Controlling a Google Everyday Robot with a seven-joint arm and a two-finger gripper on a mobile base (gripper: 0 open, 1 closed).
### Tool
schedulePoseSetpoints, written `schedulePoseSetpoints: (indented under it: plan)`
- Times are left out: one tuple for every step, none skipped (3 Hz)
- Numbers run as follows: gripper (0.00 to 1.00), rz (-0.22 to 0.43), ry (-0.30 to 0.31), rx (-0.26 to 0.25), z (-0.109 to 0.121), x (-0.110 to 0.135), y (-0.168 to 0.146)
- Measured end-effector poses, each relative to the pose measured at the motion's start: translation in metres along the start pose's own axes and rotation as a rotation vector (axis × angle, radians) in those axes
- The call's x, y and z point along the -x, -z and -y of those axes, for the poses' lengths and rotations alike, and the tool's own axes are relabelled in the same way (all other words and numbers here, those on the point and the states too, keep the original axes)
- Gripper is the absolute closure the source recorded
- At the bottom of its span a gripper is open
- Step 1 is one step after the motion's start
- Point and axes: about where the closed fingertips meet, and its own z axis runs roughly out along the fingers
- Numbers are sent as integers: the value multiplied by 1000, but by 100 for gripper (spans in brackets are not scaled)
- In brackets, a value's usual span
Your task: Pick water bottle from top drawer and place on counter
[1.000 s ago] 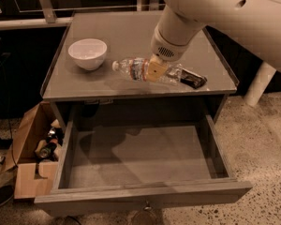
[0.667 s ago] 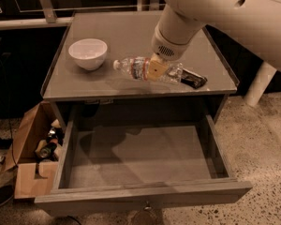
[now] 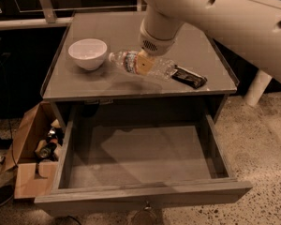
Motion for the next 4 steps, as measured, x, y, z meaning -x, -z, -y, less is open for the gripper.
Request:
schedulePoseSetpoints:
  plan:
    - [100, -24, -43, -18, 2, 14, -5]
    - [100, -52, -105, -36, 9, 15, -17]
    - [100, -80, -167, -43, 20, 13, -30]
    - [100, -80, -220, -27, 30, 10, -39]
